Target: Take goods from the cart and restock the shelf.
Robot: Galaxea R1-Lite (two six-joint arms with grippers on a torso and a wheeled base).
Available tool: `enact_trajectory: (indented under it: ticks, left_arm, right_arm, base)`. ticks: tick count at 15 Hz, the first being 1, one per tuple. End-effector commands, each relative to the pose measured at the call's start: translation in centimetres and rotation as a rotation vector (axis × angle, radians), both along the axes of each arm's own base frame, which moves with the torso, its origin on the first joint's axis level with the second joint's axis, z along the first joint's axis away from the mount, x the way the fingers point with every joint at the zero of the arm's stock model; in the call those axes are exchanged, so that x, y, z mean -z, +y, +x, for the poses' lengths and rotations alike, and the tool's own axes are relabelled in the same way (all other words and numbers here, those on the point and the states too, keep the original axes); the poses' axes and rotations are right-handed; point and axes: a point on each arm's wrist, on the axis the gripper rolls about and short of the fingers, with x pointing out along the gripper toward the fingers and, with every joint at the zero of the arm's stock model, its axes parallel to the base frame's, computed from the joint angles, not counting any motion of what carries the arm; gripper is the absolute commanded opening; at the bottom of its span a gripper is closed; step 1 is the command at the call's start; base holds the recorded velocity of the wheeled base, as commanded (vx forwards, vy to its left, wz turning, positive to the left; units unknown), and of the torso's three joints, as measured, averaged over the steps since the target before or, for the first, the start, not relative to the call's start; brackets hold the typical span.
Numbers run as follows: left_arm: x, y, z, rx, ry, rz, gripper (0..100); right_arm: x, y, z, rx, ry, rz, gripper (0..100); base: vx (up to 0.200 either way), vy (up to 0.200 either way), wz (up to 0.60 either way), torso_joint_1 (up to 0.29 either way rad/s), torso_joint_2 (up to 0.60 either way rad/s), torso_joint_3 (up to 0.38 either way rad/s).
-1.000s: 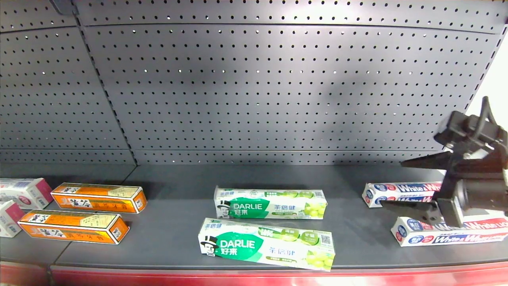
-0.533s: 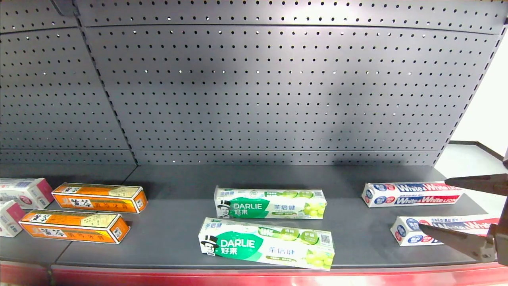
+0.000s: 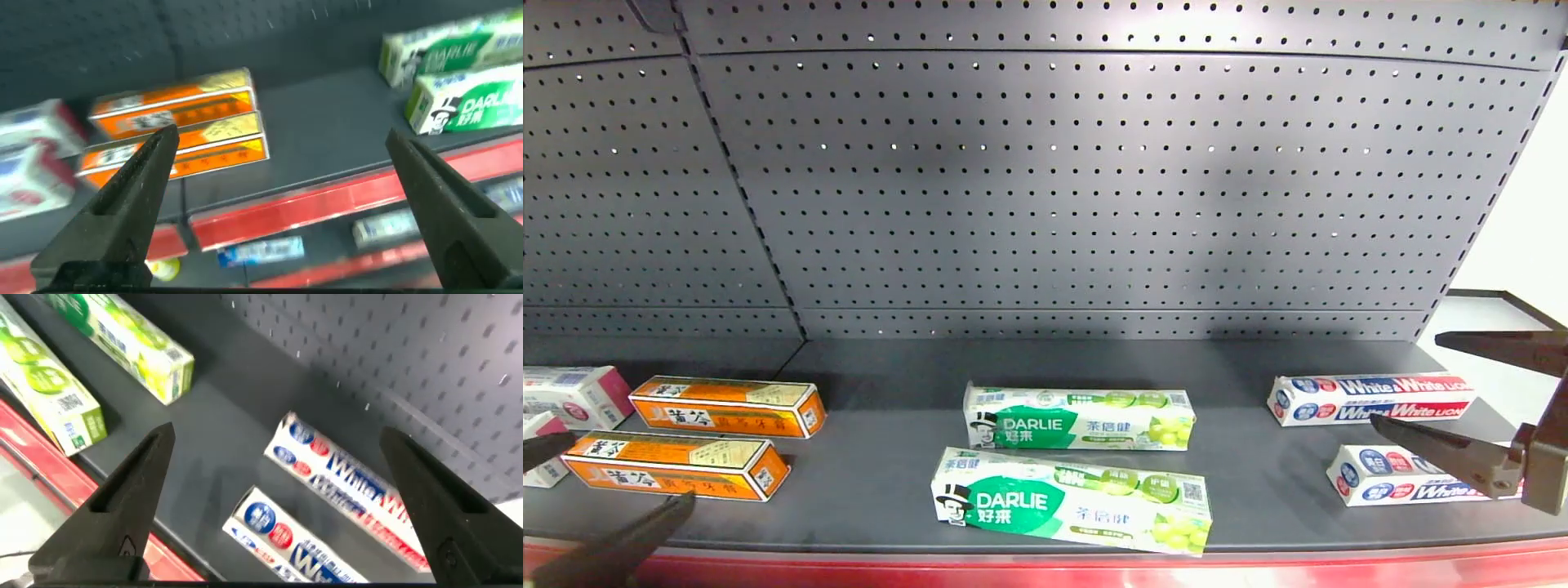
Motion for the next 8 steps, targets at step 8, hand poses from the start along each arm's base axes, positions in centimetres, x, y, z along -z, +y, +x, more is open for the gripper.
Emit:
enact_trajectory:
  ticks: [8]
  left_arm:
    - [3.5, -3.9, 10.8, 0.211, 0.259, 0.274, 100]
  right_arm:
    - [2.1, 0.6, 1.3, -0.012, 0.049, -0.018, 100]
  base:
    - [0.000, 0.000, 0.00, 0.000, 0.00, 0.000]
